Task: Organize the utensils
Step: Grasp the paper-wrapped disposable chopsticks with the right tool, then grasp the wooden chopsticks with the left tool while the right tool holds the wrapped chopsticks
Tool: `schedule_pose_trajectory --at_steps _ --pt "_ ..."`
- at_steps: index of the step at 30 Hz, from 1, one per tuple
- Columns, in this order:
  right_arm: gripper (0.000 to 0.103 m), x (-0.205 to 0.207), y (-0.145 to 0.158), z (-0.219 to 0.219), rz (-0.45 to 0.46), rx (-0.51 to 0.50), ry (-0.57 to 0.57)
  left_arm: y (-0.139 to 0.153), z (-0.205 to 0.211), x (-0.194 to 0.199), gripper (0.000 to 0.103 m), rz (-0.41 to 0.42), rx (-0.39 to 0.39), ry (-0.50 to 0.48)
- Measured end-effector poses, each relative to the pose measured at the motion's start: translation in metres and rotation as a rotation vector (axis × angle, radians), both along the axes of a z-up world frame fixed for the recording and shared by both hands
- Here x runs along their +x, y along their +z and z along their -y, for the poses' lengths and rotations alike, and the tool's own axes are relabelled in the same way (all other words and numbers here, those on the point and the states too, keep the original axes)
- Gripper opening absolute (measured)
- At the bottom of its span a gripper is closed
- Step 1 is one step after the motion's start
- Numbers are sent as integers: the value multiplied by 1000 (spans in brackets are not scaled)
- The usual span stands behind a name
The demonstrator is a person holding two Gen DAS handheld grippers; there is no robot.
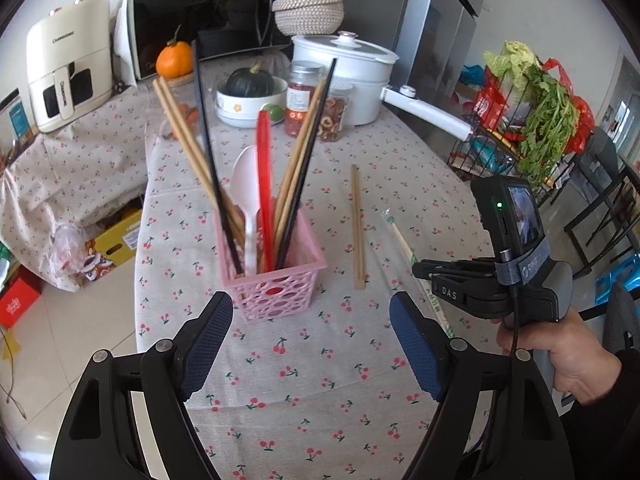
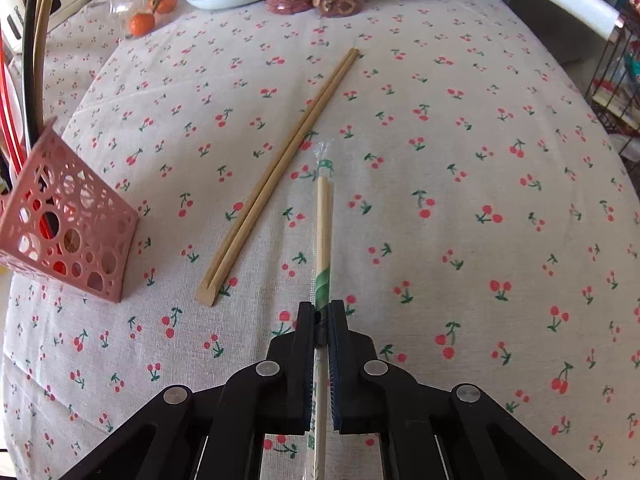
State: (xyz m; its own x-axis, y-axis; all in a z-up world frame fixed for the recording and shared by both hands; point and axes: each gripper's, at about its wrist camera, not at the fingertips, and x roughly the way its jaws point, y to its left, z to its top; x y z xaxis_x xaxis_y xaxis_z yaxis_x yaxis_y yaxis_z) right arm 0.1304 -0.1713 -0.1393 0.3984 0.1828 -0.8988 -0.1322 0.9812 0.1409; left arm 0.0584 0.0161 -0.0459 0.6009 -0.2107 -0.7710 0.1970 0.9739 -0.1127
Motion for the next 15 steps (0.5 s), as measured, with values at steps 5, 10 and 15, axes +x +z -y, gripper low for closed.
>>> schedule_pose_trajectory --at_steps 5,10,15 --pt "4 4 16 40 0 54 -56 17 48 9 75 34 68 -94" --pt "4 8 20 82 -28 128 -139 7 99 60 61 -82 66 -150" --pt "4 10 18 110 -50 170 -184 -29 144 139 49 -179 135 -120"
